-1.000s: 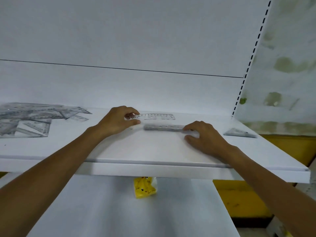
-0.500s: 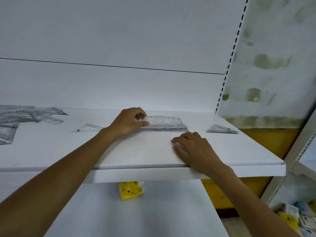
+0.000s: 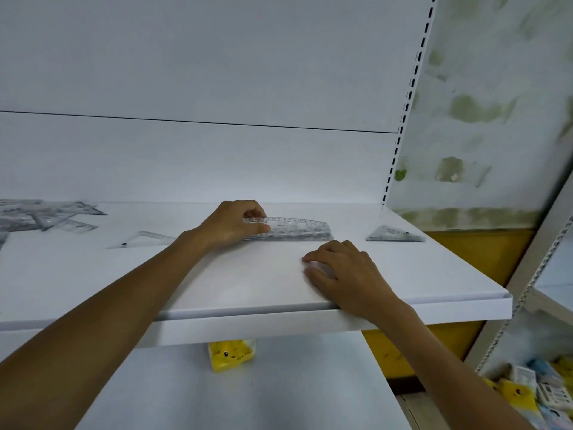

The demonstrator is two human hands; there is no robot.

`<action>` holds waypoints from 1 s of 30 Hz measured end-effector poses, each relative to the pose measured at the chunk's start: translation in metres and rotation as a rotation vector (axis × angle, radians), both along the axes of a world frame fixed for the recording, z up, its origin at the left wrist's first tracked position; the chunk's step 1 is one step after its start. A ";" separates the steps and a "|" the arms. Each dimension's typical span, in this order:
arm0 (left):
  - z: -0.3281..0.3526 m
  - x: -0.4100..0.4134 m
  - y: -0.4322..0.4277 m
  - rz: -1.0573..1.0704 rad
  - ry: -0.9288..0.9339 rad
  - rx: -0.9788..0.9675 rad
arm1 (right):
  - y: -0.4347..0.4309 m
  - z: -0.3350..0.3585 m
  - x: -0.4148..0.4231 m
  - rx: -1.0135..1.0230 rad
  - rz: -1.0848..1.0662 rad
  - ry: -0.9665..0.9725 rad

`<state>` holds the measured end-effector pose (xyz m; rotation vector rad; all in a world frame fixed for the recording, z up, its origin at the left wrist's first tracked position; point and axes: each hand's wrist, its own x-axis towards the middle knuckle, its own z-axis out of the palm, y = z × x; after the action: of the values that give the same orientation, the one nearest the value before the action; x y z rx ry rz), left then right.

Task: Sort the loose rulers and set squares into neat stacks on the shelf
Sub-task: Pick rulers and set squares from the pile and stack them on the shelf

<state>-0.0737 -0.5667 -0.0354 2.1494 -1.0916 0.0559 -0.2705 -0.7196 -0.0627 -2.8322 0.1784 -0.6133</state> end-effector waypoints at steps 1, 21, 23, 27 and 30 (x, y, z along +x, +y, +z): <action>0.000 0.001 -0.001 -0.002 0.003 0.017 | 0.000 0.000 0.000 0.010 0.002 -0.001; -0.007 0.007 0.005 -0.031 -0.028 0.083 | -0.002 0.007 0.000 0.154 -0.035 0.000; -0.005 0.006 0.017 -0.030 -0.060 0.056 | -0.002 0.012 0.002 0.251 -0.061 -0.014; 0.002 0.010 0.049 0.018 -0.118 0.027 | 0.006 0.020 0.018 0.273 -0.083 -0.080; 0.007 0.017 0.087 0.079 -0.145 0.002 | 0.034 0.034 0.048 0.253 0.001 -0.151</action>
<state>-0.0564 -0.4801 -0.0281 2.2176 -1.0876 0.2502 -0.2224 -0.6851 -0.0286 -2.5321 0.2116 -0.7437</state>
